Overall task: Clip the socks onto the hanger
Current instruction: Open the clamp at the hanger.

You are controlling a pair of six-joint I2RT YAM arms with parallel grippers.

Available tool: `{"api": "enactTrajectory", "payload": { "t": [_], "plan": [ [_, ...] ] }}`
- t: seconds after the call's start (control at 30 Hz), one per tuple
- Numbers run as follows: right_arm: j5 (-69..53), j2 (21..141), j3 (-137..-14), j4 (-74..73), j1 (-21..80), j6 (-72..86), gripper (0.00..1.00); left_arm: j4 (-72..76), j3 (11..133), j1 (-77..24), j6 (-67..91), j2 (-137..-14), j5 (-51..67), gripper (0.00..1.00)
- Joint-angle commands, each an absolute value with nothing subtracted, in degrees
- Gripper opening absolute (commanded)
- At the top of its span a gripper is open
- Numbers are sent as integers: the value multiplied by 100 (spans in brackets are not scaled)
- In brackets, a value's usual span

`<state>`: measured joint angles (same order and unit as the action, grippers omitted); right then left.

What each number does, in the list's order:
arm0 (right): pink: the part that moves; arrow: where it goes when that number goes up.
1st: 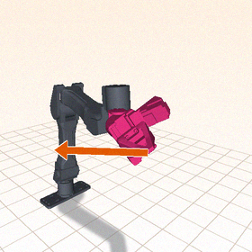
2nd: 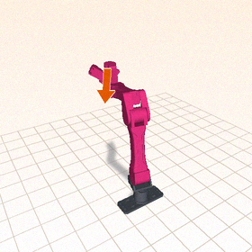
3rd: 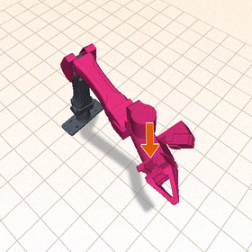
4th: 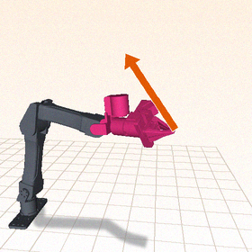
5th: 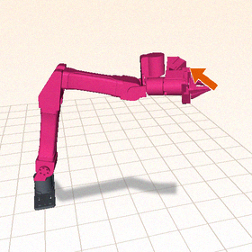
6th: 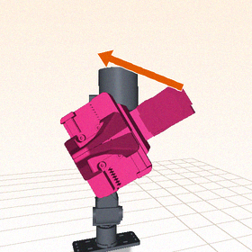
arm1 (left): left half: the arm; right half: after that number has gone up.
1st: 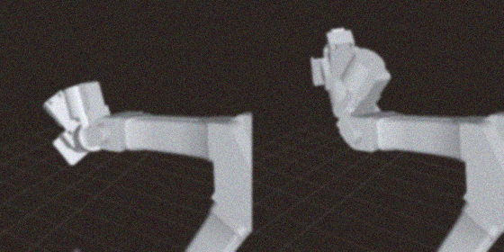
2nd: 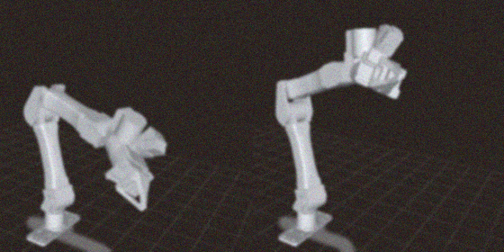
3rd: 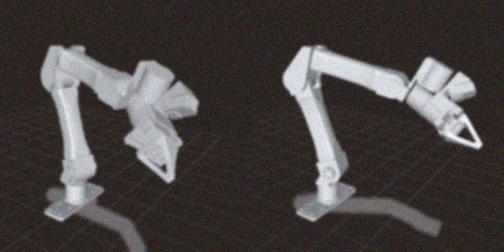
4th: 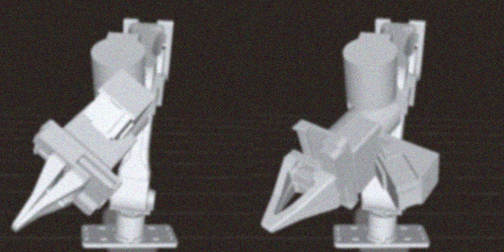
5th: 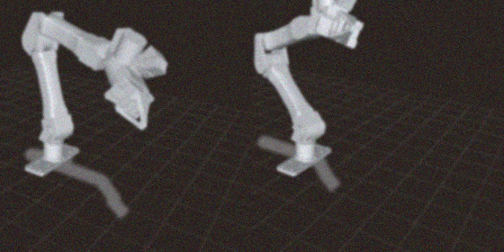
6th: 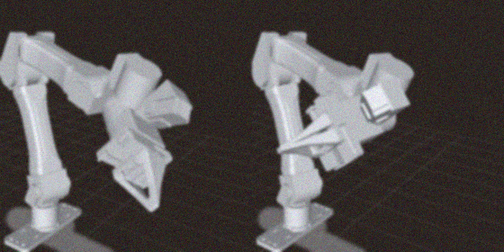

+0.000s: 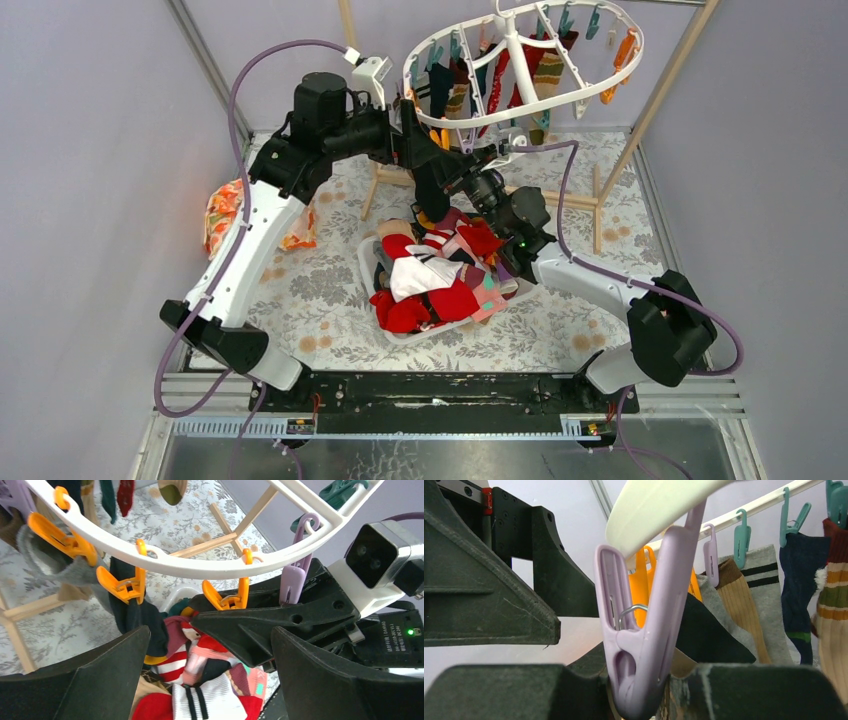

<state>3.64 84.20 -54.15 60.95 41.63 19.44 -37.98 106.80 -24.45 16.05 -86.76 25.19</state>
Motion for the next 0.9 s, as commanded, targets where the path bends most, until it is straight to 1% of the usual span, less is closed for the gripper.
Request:
{"api": "enactTrajectory", "payload": {
  "t": [0.0, 0.2, 0.4, 0.57, 0.67, 0.87],
  "plan": [
    [491, 8434, -5692, 6196, 4298, 1679, 6, -3279, 10637, -2522, 2106, -8657, 2383, 97],
    [445, 8520, -5799, 6130, 4359, 1626, 6, -3035, 10686, -2525, 2408, -8804, 2681, 92],
    [449, 8593, -5835, 6091, 4431, 1600, 5, -2914, 10792, -2524, 2533, -8982, 2885, 80],
    [468, 8656, -5858, 6064, 4493, 1555, 5, -2869, 10803, -2523, 2530, -9059, 2900, 72],
    [512, 8675, -5870, 6047, 4525, 1511, 5, -2844, 10844, -2522, 2531, -9074, 2916, 65],
    [582, 8697, -5876, 6038, 4555, 1477, 6, -2817, 10850, -2520, 2536, -9079, 2780, 46]
  ]
}}
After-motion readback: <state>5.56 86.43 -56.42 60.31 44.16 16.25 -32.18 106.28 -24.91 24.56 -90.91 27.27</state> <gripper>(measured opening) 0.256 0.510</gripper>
